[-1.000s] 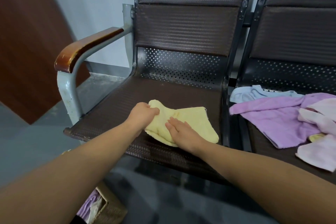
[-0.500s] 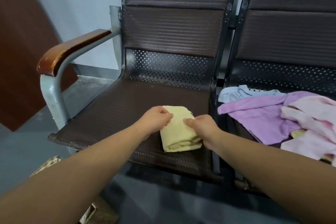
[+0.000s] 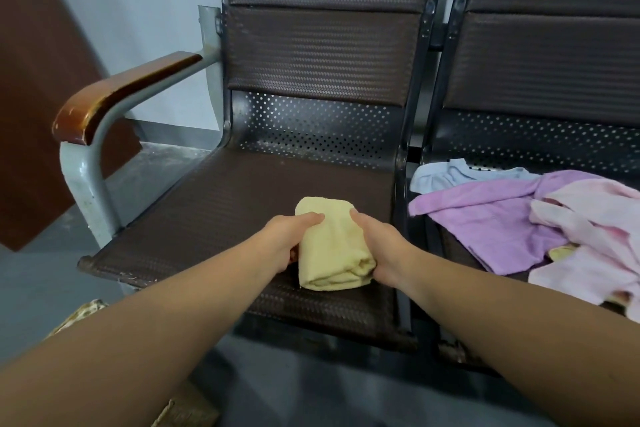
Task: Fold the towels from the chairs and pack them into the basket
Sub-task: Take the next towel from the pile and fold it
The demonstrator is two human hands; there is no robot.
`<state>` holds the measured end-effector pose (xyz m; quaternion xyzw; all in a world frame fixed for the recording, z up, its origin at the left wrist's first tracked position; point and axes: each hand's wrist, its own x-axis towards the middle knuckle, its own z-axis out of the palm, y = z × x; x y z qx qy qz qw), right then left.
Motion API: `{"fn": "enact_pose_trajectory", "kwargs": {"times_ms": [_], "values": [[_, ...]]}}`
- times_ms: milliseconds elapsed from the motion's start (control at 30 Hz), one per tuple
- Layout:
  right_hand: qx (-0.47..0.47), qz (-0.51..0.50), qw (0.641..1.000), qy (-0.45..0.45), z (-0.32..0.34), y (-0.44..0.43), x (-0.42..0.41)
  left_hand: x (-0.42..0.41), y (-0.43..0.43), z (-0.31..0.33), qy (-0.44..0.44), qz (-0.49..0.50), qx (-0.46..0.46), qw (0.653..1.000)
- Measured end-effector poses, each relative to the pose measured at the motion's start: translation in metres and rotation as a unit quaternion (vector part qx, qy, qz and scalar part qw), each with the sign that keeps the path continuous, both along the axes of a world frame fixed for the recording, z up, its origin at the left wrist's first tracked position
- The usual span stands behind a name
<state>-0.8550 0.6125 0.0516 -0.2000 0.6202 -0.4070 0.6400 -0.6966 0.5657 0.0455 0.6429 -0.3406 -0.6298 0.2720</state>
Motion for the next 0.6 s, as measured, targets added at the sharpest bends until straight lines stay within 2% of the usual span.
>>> {"fn": "enact_pose_trajectory", "kwargs": {"times_ms": [67,133,367,433,600], "values": [[-0.009,-0.011,1.000,0.005,-0.006,0.000,0.003,0.000,0.000,0.005,0.048,0.010,0.004,0.999],[-0.028,-0.011,0.998,0.052,-0.004,0.001,0.010,0.002,0.002,0.012,0.091,0.006,-0.022,0.996],[-0.115,0.006,0.983,0.143,0.027,0.003,0.043,0.043,0.020,0.052,0.136,0.048,-0.139,0.980],[-0.141,0.025,0.982,0.127,0.042,0.003,0.063,0.068,0.027,0.063,0.157,0.066,-0.162,0.972],[-0.148,0.065,0.987,-0.002,0.072,0.005,0.130,0.150,0.051,0.088,0.189,0.087,-0.187,0.960]]}}
